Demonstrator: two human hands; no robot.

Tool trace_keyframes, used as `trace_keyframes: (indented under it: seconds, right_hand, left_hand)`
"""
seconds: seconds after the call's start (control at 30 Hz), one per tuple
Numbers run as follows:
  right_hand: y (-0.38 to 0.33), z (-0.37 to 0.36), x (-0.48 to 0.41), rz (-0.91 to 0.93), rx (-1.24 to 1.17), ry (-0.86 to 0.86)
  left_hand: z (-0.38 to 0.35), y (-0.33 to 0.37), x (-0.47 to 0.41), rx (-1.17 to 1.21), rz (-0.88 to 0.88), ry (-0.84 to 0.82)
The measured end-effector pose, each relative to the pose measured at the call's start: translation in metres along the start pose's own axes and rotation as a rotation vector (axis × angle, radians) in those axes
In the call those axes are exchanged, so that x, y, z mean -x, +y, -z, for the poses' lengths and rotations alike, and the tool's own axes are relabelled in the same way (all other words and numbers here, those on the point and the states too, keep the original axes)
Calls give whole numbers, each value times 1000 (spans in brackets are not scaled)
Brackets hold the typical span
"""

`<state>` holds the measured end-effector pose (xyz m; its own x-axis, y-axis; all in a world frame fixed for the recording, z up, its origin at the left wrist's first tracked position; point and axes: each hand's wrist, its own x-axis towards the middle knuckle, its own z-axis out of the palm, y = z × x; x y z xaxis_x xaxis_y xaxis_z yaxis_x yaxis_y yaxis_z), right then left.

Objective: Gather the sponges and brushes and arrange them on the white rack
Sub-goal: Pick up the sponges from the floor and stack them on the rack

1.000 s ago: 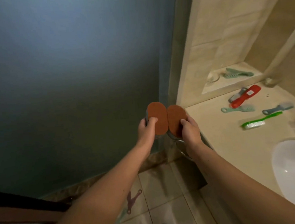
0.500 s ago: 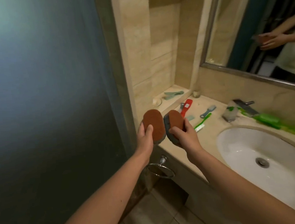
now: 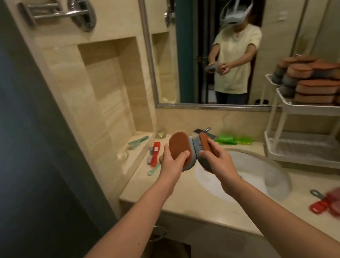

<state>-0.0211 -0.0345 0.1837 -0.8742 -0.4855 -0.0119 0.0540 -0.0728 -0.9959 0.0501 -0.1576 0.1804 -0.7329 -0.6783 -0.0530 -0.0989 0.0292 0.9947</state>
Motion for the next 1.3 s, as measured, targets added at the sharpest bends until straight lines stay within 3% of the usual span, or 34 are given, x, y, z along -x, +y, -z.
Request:
trace_keyframes:
  seconds: [0.2, 0.47, 0.83, 1.3]
  right_hand:
    - [-24, 62, 1, 111, 3, 164]
    - [-52, 153, -23, 195, 103, 289]
    - [-124, 312, -93, 373, 215, 475]
    - [-177, 476, -176, 432, 347, 623]
  left_hand:
    - [-57, 24, -4, -30, -152, -241]
    - [-152, 53, -18, -84, -278, -392]
    - [-336, 120, -61, 47, -497, -369]
    - [-503, 188, -121, -201, -777, -382]
